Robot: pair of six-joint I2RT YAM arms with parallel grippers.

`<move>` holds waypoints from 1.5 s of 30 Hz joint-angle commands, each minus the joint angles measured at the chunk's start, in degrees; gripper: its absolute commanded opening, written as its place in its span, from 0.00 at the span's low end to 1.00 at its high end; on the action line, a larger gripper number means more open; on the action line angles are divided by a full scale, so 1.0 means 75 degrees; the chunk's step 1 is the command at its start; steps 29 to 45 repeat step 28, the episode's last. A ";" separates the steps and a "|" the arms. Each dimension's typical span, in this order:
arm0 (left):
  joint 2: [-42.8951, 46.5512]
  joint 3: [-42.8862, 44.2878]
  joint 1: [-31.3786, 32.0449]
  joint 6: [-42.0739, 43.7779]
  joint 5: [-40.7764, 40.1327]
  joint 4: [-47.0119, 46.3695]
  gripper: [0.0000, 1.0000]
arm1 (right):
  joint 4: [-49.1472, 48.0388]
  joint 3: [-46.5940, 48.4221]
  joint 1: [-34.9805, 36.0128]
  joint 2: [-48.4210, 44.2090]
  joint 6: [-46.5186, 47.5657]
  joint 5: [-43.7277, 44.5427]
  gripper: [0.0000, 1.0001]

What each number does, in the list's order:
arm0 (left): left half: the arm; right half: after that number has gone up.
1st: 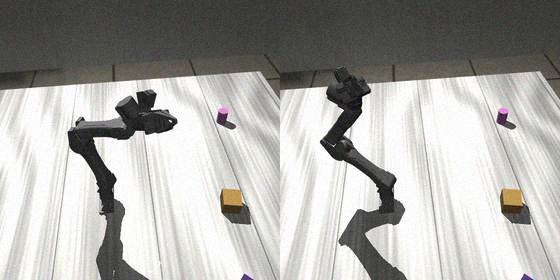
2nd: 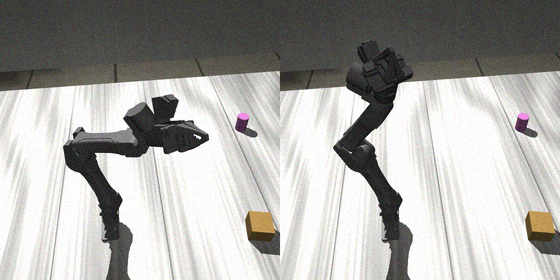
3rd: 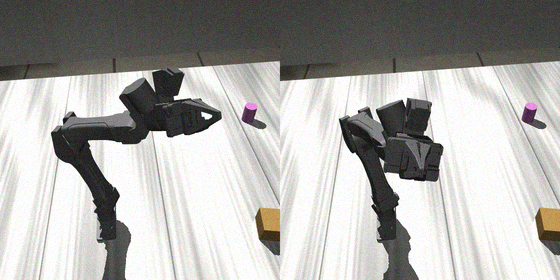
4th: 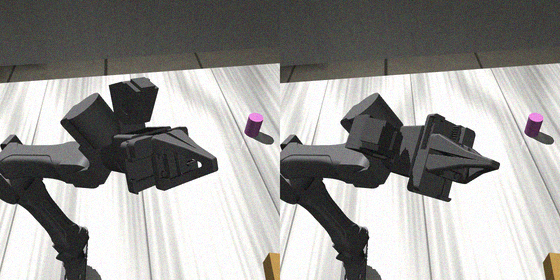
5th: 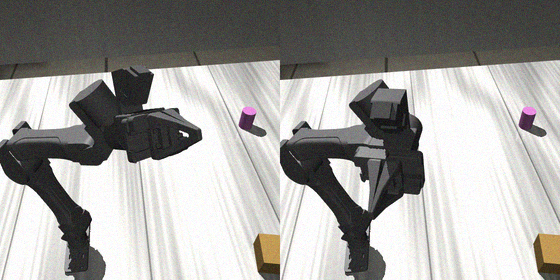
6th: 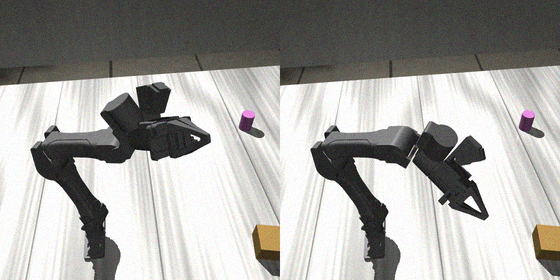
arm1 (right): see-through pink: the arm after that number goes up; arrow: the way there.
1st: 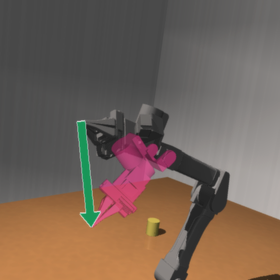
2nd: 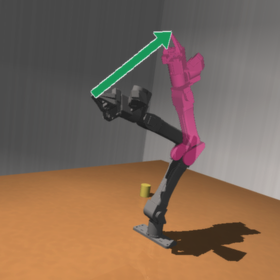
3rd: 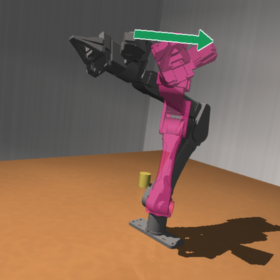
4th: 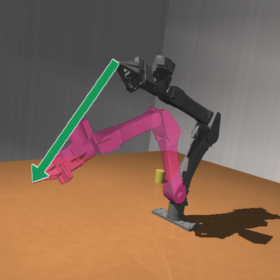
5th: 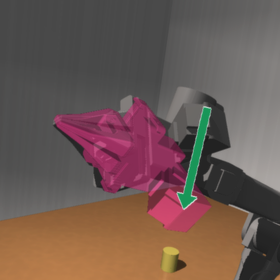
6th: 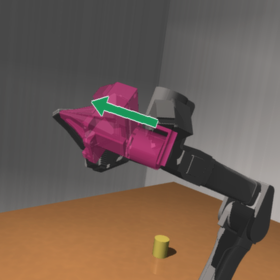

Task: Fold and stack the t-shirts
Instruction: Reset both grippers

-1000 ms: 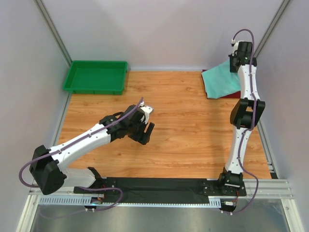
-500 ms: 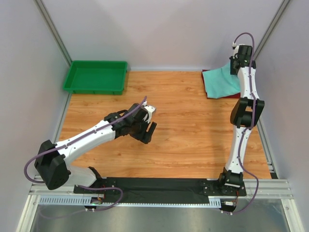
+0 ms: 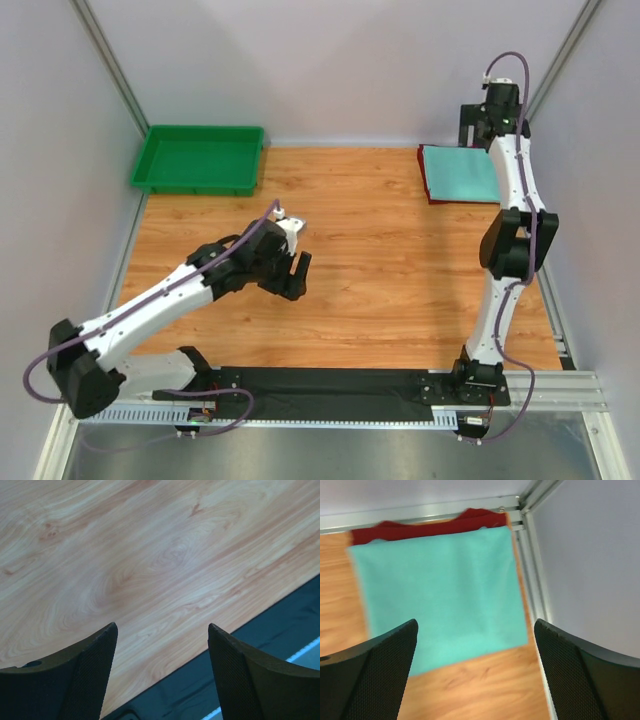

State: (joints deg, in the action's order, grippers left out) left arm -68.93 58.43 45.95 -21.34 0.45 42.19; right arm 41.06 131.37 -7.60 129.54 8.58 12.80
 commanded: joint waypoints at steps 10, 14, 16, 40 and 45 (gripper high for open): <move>0.5740 -0.4045 -0.0057 -0.4227 0.1884 -0.2690 0.83 | -0.0125 -0.8069 0.3542 -0.6684 -0.5652 -0.3555 1.00; 0.8326 -0.5819 -0.0057 -0.6663 0.2143 -0.3797 0.84 | -0.1219 -1.1253 0.4338 -0.9087 -0.7456 -0.4085 1.00; 0.9116 -0.6533 -0.0057 -0.7183 0.2132 -0.3810 0.84 | -0.1581 -1.2690 0.4516 -1.0664 -0.8441 -0.4131 1.00; 0.9963 -0.8763 -0.0010 -0.9610 0.2800 -0.9232 0.90 | -0.0993 -1.6379 0.4610 -1.7613 -1.1095 -0.5009 1.00; 0.9963 -0.8763 -0.0010 -0.9610 0.2800 -0.9232 0.90 | -0.0993 -1.6379 0.4610 -1.7613 -1.1095 -0.5009 1.00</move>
